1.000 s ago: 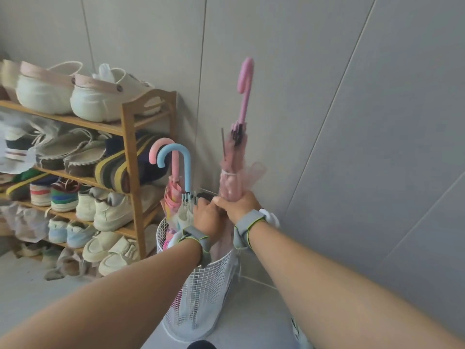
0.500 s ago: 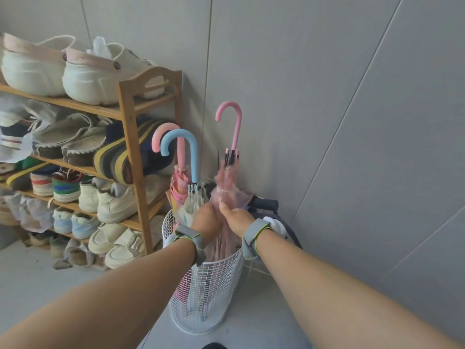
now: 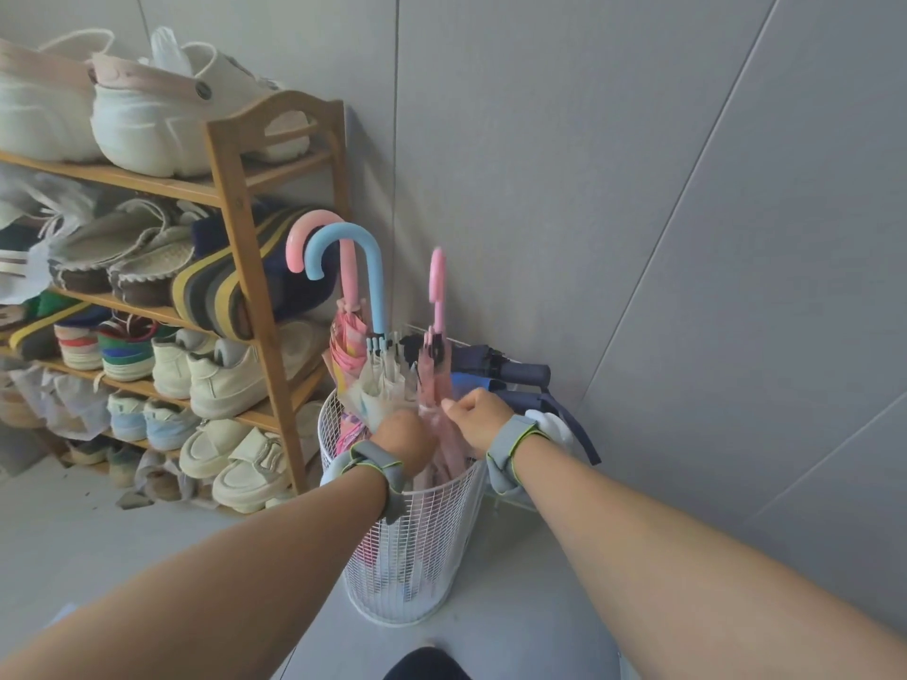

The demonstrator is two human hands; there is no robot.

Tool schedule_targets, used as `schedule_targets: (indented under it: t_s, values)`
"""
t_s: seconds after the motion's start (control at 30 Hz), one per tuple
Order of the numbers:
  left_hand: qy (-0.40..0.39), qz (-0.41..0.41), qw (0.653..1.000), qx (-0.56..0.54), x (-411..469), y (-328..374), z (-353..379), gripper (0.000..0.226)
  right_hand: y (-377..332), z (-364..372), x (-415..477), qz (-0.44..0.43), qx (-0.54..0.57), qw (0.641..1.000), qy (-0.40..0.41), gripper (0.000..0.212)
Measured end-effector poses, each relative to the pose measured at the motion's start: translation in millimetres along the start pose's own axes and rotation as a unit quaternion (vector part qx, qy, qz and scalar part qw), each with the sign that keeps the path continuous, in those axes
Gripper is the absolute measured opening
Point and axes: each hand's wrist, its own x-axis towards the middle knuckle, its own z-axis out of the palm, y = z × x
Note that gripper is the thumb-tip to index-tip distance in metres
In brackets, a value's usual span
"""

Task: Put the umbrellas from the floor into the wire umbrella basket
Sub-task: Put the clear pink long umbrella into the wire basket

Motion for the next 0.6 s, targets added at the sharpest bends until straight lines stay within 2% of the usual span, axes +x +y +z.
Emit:
schedule_targets:
  t_s: [0.07, 0.2, 0.47, 0.6]
  values:
    - [-0.031, -0.031, 0.999, -0.015, 2.2, -3.9, 0.4, 0.027, -1.7, -0.5, -1.7, 0.003, -0.013, 1.000, -0.004, 0.040]
    - [-0.024, -0.030, 0.996, -0.077, 5.2, -4.0, -0.4, 0.024, -7.7, -1.0, -4.8, -0.029, 0.011, 0.999, -0.042, 0.048]
    - [-0.014, -0.053, 0.993, -0.102, 4.2, -1.2, -1.2, 0.031, -8.1, -1.4, -11.1, -0.037, 0.042, 0.991, -0.118, 0.050]
    - [-0.005, -0.083, 0.991, -0.102, 0.7, 1.7, -4.0, 0.034, -3.6, -11.0, -14.4, -0.026, 0.085, 0.991, -0.098, 0.053]
